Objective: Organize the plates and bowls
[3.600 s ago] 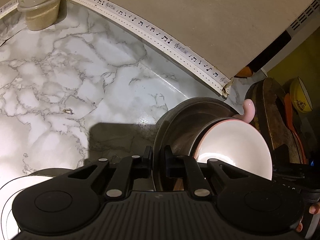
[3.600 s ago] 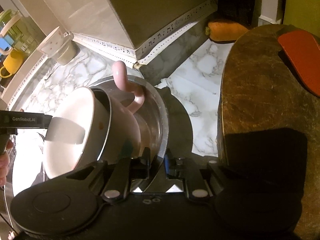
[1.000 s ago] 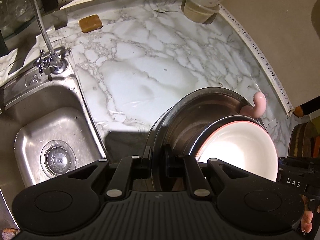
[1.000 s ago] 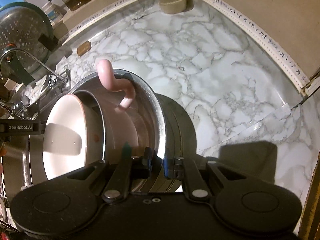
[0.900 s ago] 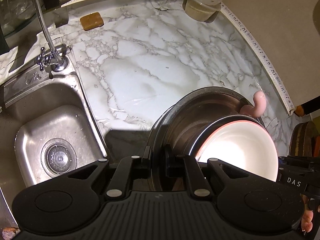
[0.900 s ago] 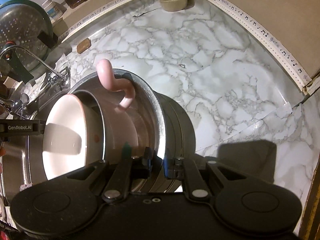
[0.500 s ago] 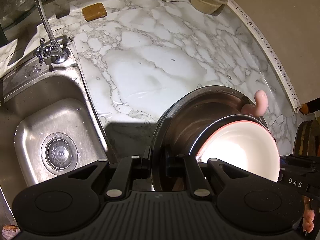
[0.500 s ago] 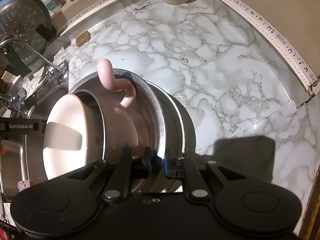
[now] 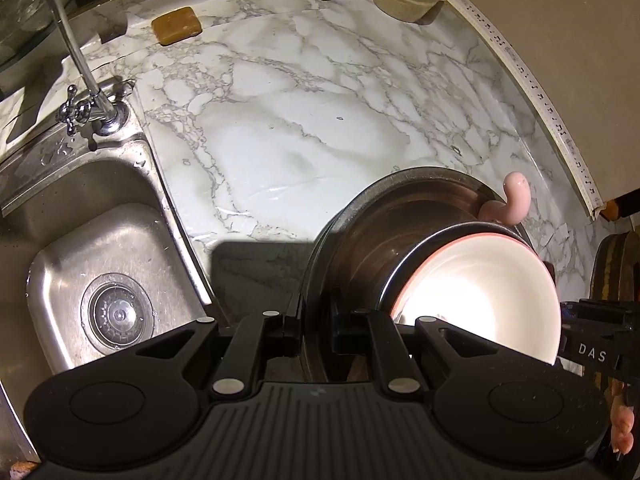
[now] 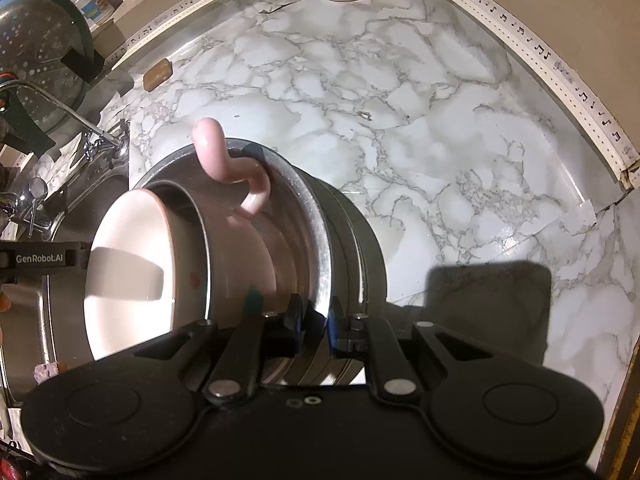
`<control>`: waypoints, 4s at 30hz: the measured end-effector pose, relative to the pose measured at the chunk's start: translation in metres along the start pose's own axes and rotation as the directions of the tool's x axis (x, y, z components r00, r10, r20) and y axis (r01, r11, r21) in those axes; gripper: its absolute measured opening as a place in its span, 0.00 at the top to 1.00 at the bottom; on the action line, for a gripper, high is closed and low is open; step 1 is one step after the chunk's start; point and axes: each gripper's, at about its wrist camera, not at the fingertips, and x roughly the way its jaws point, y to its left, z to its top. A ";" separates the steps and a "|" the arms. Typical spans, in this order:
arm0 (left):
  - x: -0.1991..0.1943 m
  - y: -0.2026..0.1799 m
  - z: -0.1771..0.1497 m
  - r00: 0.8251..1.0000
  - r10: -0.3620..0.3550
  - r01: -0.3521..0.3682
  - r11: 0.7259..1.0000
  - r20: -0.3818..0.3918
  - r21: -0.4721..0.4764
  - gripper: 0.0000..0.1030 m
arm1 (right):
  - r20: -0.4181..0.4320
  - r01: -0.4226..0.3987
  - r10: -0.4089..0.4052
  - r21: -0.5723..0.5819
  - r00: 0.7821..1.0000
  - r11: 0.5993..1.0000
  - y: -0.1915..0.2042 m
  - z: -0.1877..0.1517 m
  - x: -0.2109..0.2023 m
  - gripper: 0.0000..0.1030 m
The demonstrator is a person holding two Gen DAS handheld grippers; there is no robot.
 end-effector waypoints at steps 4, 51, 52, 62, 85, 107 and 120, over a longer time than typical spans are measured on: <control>0.000 -0.001 0.002 1.000 0.001 -0.001 1.000 -0.006 0.010 0.89 | -0.001 0.004 -0.004 0.009 1.000 1.000 -0.001 0.000 0.001 0.86; -0.093 -0.053 -0.071 0.924 -0.077 -0.039 0.955 0.374 0.293 0.50 | 0.452 0.084 -0.061 -0.032 0.890 0.996 0.036 -0.095 -0.104 0.39; -0.095 -0.054 -0.075 0.922 -0.078 -0.038 0.956 0.380 0.289 0.49 | 0.460 0.089 -0.059 -0.044 0.886 0.995 0.037 -0.098 -0.106 0.38; -0.107 -0.071 -0.124 0.885 -0.090 -0.056 0.954 0.458 0.295 0.29 | 0.569 0.145 -0.056 -0.112 0.821 0.983 0.045 -0.134 -0.121 0.21; -0.126 -0.079 -0.177 0.793 -0.128 -0.059 0.957 0.596 0.283 0.13 | 0.721 0.131 -0.069 -0.030 0.690 0.991 0.042 -0.200 -0.138 0.00; -0.139 -0.078 -0.194 0.777 -0.100 -0.103 0.954 0.621 0.283 0.12 | 0.747 0.136 -0.103 0.017 0.657 0.991 0.053 -0.217 -0.138 0.00; -0.136 -0.082 -0.184 0.786 -0.128 -0.071 0.953 0.605 0.293 0.12 | 0.759 0.150 -0.136 0.052 0.636 0.987 0.046 -0.212 -0.143 0.00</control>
